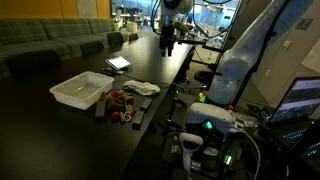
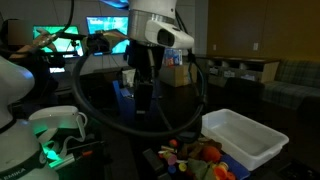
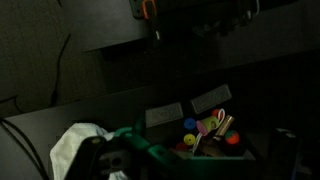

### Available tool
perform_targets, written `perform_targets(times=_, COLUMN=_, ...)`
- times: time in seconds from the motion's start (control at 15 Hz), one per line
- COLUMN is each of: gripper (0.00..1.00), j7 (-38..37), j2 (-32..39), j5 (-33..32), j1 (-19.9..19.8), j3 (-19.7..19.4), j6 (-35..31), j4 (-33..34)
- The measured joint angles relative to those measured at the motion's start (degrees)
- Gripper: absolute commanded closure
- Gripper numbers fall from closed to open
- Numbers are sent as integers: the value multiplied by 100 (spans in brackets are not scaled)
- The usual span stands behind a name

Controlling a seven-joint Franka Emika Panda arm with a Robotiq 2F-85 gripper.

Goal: Use the white towel to push the objects on the table to the left, then put the towel in the bowl

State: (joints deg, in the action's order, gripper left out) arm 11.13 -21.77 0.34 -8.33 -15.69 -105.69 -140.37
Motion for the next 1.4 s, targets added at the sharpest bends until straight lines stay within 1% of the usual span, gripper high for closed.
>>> perform_targets(times=0.27, gripper=0, j7=-5, j2=-1, j5=4, j1=-10, j3=0, j6=-493, j4=-104)
perform_targets(times=0.4, gripper=0, j7=-5, j2=310, j5=146, j1=-2, j3=-6, j6=-1383, j4=-104)
perform_targets(times=0.6, gripper=0, j7=11, j2=1314, j5=548, j1=74, j3=21, j6=-2909, j4=18)
perform_targets(times=0.73, gripper=0, j7=95, j2=2090, j5=870, j1=109, j3=71, j6=-3630, j4=214)
perform_targets(times=0.8, gripper=0, j7=140, j2=2482, j5=1032, j1=108, j3=119, j6=-3862, j4=370)
perform_targets(times=1.0, gripper=0, j7=198, j2=3614, j5=1337, j1=-25, j3=344, j6=-4164, j4=1023)
perform_targets(times=1.2, gripper=0, j7=214, j2=4715, j5=1377, j1=-399, j3=574, j6=-4215, j4=1887)
perform_targets(times=1.4, gripper=0, j7=227, j2=5593, j5=1365, j1=-833, j3=694, j6=-4201, j4=2673)
